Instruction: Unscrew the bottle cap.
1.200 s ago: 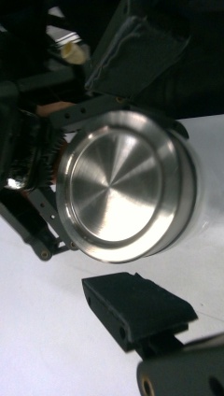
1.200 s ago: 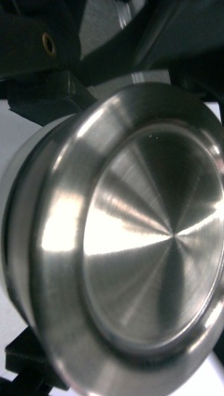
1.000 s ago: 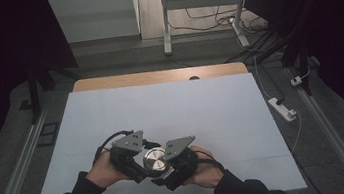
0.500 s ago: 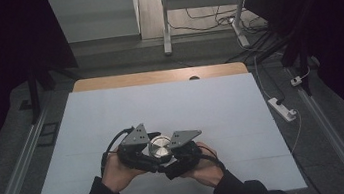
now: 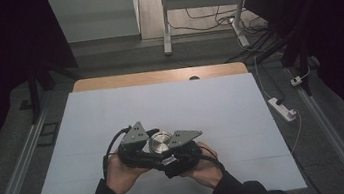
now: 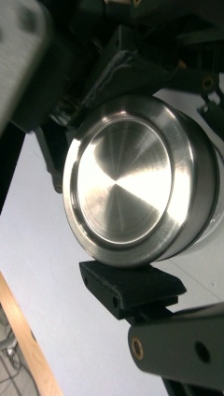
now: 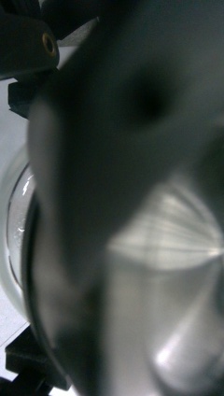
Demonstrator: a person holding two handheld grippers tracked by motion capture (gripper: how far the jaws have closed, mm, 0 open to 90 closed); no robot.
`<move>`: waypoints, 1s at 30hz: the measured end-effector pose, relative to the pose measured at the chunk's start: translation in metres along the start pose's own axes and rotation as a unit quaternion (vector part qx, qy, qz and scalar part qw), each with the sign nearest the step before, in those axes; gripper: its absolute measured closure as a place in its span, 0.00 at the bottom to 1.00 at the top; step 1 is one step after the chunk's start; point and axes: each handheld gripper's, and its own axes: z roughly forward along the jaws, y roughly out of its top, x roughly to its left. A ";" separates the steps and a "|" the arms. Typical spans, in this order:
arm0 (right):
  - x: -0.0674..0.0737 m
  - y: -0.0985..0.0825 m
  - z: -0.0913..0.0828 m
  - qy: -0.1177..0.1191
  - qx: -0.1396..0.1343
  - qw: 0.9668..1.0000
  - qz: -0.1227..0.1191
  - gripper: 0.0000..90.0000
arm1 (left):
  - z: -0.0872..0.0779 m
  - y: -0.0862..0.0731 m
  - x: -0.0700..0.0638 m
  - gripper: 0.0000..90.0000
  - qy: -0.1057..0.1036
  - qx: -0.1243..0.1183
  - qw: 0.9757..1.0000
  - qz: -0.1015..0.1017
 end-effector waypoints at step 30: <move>-0.010 -0.004 -0.005 -0.001 0.004 1.000 0.005 0.16 | -0.029 0.005 0.012 0.23 0.000 -0.003 1.000 0.024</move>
